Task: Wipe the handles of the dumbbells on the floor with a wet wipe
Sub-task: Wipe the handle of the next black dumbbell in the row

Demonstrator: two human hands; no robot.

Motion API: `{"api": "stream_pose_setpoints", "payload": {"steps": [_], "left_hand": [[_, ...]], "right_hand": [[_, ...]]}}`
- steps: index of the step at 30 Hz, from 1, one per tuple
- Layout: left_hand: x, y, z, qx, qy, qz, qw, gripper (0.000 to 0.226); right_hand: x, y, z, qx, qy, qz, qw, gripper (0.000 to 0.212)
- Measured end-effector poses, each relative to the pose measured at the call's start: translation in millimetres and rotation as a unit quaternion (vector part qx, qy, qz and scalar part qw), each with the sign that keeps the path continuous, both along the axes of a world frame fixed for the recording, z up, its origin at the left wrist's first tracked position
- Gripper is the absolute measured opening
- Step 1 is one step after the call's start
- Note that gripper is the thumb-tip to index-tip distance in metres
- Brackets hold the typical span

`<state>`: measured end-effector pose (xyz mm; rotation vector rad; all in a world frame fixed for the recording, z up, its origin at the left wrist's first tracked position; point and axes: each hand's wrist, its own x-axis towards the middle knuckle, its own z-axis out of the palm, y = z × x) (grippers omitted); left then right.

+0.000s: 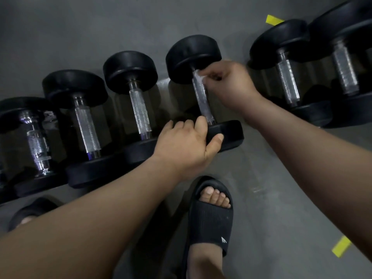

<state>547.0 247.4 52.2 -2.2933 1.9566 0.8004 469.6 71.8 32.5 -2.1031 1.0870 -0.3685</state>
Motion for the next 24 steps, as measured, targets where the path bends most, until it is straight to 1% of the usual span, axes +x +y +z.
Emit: {"api": "stream_pose_setpoints", "payload": {"steps": [3,6,10,12,16,19,21,24], "left_hand": [[-0.6,-2.5,-2.0,-0.026,0.027,0.002,0.999,0.059],[3.7,-1.4,-6.2,-0.027,0.039,-0.025,0.999,0.068],[5.0,-3.2,-10.6,-0.013,0.011,-0.054,0.998,0.078],[3.6,-3.8,-9.9,-0.012,0.015,-0.048,0.999,0.077],[1.7,-5.2,-7.5,-0.009,0.018,-0.043,0.999,0.076],[-4.2,-12.3,-3.1,-0.007,0.000,-0.057,0.998,0.078],[-9.4,-18.7,1.0,0.000,-0.007,-0.064,0.998,0.080],[-9.7,-22.7,3.3,0.015,0.036,-0.042,0.998,0.079]], "right_hand": [[-9.2,1.5,4.0,0.021,0.022,0.000,1.000,0.016],[-14.1,0.4,6.0,0.019,0.050,0.028,0.998,0.017],[-0.6,-4.5,3.6,-0.012,0.019,0.019,1.000,0.018],[-2.0,-3.8,0.5,-0.007,0.009,0.002,1.000,0.018],[-16.7,1.0,-0.8,0.024,0.029,0.027,0.999,0.018],[-14.1,-3.8,3.0,-0.004,0.043,0.036,0.998,0.018],[-8.7,-8.7,5.4,-0.015,0.038,0.022,0.999,0.018],[-10.8,-10.1,6.4,-0.009,0.040,-0.002,0.999,0.018]]}}
